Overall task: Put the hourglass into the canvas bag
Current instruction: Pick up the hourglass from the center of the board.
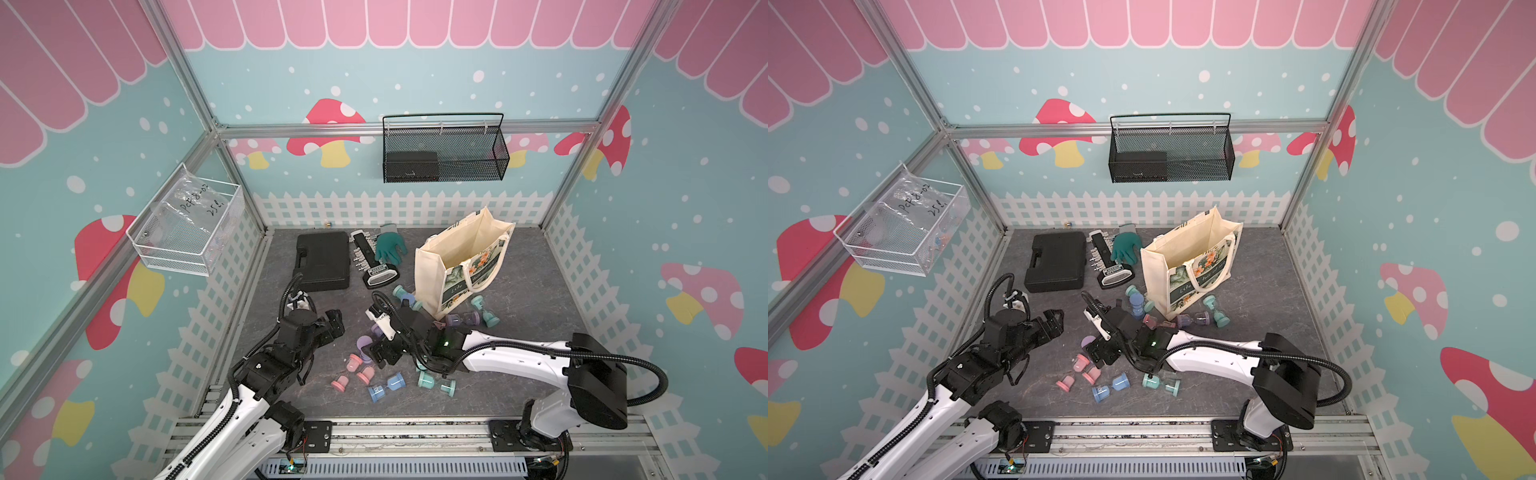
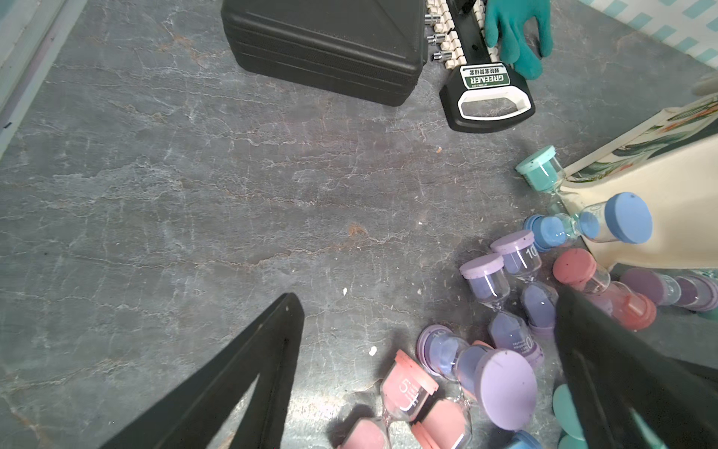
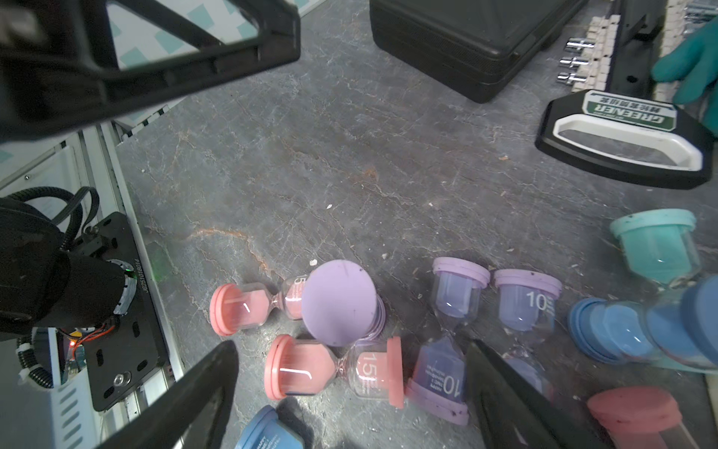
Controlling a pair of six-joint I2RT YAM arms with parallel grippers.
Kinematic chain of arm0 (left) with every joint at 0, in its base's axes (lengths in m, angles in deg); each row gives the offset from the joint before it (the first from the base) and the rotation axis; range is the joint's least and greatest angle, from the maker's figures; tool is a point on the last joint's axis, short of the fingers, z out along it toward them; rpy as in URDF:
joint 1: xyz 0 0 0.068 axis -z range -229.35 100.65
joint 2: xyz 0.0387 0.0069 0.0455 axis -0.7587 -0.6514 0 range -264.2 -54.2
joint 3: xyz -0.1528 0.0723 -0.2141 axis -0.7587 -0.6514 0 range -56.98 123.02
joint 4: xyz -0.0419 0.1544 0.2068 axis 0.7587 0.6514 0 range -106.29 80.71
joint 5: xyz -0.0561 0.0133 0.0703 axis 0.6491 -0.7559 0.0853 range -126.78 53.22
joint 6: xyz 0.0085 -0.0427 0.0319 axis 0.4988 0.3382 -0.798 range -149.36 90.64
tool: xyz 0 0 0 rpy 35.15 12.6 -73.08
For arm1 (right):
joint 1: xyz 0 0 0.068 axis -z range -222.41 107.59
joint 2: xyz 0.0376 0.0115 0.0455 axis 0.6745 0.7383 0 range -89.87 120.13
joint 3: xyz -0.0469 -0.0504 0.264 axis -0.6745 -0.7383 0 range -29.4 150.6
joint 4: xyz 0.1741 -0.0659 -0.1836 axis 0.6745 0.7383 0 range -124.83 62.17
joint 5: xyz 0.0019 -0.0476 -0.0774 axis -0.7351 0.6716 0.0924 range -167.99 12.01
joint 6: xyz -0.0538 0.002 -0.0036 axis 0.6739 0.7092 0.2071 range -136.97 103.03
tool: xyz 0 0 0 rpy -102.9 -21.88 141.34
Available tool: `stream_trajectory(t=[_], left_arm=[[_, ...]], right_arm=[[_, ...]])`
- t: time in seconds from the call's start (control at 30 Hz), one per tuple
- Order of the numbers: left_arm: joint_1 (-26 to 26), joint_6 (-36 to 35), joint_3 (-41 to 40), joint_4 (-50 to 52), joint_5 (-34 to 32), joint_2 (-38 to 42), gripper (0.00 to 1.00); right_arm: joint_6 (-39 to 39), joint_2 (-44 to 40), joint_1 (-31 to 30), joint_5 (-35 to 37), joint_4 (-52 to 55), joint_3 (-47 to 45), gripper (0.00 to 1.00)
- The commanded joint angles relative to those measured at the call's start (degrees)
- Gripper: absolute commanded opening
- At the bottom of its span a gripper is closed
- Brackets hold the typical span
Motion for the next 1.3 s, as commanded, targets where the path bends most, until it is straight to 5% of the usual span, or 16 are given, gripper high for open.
stream_trajectory(t=[0.0,0.43,1.27], left_arm=[[0.1,1.5,-1.0,2.6,-2.6,1.6,0.99],[0.1,1.9,-1.3,4.5,-5.0,4.1,0.99],[0.1,2.1,-1.4,4.7,-6.9,4.8,0.99]], right_arm=[[1.1,2.9,-1.2,-0.4,1.7,2.8,0.91],[0.6,13.6,-3.2,4.8,5.7,10.3,0.80],[0.9,18.7,-3.6,10.9,6.7,14.0,0.50]])
